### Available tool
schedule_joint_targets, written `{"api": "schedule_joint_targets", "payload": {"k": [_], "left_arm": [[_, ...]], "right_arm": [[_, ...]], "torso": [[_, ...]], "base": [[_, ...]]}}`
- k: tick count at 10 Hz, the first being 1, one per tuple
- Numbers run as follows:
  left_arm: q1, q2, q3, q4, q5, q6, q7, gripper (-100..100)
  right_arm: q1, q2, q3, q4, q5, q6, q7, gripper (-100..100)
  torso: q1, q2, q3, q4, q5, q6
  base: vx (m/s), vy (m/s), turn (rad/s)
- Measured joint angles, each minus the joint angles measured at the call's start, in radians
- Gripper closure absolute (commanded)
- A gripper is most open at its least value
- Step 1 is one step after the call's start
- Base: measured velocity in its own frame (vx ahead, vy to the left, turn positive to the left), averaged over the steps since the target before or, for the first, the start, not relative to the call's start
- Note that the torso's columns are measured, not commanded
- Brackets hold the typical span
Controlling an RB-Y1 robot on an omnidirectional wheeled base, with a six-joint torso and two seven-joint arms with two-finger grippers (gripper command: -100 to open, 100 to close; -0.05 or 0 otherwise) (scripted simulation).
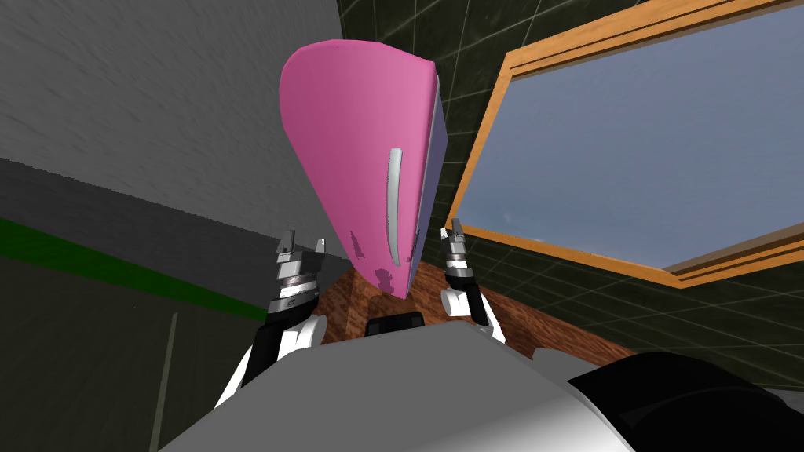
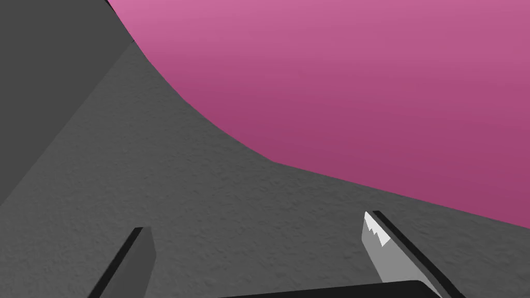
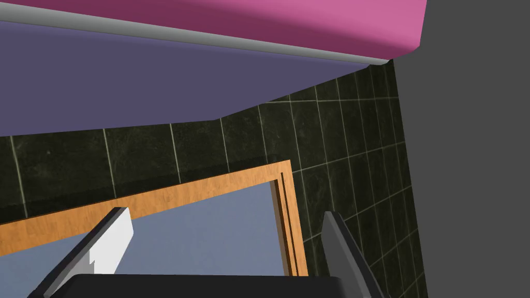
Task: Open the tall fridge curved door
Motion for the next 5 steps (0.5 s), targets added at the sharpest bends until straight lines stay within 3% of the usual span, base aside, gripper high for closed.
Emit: {"api": "schedule_joint_targets", "payload": {"k": [2,5], "left_arm": [[0.0,0.0,0.0,0.0,0.0,0.0,0.0,0],[0.0,0.0,0.0,0.0,0.0,0.0,0.0,0]], "right_arm": [[0.0,0.0,0.0,0.0,0.0,0.0,0.0,0],[0.0,0.0,0.0,0.0,0.0,0.0,0.0,0]], "torso": [[0.0,0.104,-0.209,0.105,0.0,0.0],[0.0,0.322,-0.644,0.322,0.0,0.0]], "base": [[0.0,0.0,0.0],[0.0,0.0,0.0]]}}
